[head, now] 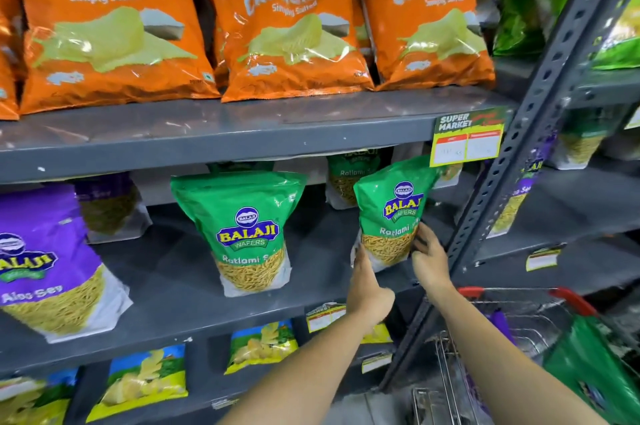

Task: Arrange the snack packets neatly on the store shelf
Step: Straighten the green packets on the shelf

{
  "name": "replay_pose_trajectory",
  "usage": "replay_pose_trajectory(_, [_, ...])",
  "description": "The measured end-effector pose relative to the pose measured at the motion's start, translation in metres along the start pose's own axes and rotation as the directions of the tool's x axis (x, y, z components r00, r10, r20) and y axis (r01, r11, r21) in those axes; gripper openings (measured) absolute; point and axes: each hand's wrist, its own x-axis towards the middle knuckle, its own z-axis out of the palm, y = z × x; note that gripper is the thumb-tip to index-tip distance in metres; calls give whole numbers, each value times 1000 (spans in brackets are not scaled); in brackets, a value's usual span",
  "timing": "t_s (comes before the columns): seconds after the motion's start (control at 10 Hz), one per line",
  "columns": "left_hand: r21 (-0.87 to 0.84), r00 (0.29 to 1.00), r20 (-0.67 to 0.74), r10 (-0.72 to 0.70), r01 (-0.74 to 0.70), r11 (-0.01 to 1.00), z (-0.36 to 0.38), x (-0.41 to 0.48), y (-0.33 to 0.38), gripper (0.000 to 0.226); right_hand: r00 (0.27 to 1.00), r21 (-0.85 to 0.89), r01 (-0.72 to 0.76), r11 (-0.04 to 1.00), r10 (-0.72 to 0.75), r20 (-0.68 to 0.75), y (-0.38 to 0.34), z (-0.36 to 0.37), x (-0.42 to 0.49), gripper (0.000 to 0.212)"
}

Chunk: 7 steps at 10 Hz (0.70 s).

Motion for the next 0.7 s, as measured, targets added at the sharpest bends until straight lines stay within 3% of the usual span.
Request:
replay_pose_trajectory(0.4, [2, 1000, 27, -9, 9, 1000, -2, -3, 0, 107, 999, 73, 29, 997, -32, 42, -1, 0, -12, 80])
replay_pose_trajectory(0.7, [22, 998, 57, -19, 18, 1000, -11, -1, 2, 100, 1000, -29, 25, 999, -25, 14, -10, 1, -25, 73])
